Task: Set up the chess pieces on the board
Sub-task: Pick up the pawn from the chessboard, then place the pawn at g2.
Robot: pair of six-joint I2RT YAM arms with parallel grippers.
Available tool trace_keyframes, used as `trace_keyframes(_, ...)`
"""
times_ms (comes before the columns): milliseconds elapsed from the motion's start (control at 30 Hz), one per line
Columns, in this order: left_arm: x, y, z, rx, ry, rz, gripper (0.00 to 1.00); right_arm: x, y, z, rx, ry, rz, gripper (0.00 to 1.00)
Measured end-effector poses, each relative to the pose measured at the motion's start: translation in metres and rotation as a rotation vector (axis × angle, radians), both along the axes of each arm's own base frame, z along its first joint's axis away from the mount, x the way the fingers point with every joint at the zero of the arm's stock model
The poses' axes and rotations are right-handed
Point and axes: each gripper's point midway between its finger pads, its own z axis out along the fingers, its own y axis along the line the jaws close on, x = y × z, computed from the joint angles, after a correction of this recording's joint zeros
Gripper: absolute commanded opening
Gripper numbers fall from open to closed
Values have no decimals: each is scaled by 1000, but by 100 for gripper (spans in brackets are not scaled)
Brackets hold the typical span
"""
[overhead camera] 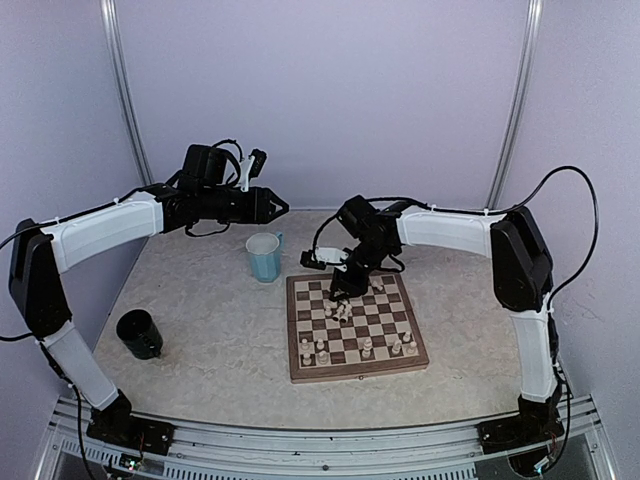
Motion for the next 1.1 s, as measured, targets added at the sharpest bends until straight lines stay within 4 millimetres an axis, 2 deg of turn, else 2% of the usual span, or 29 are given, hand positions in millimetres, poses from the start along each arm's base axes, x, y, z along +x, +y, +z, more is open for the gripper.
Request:
trace_keyframes(333,0,1,0,-8,5,-8,45,3,5,-8,-16,9,14,4)
trace_keyframes(633,1,3,1,-12,9,-6,45,-2,8,-2,-6,19,28,2)
trace_keyframes(700,1,3,1,-13,9,-6,45,-4,7,8,5,13,30,2)
trace_keyframes(833,1,3,1,-13,10,-7,45,-12,1,46,48,-35,32,2)
trace_keyframes(967,1,2,0,-14,12,-8,45,-31,-19,82,82,-90,29,2)
trace_keyframes(1033,1,2,0,-14,13,-9,45,-43,-32,86,82,-104,26,2)
trace_keyframes(1100,1,2,0,-14,14,-8,45,-56,-46,78,61,-95,22,2)
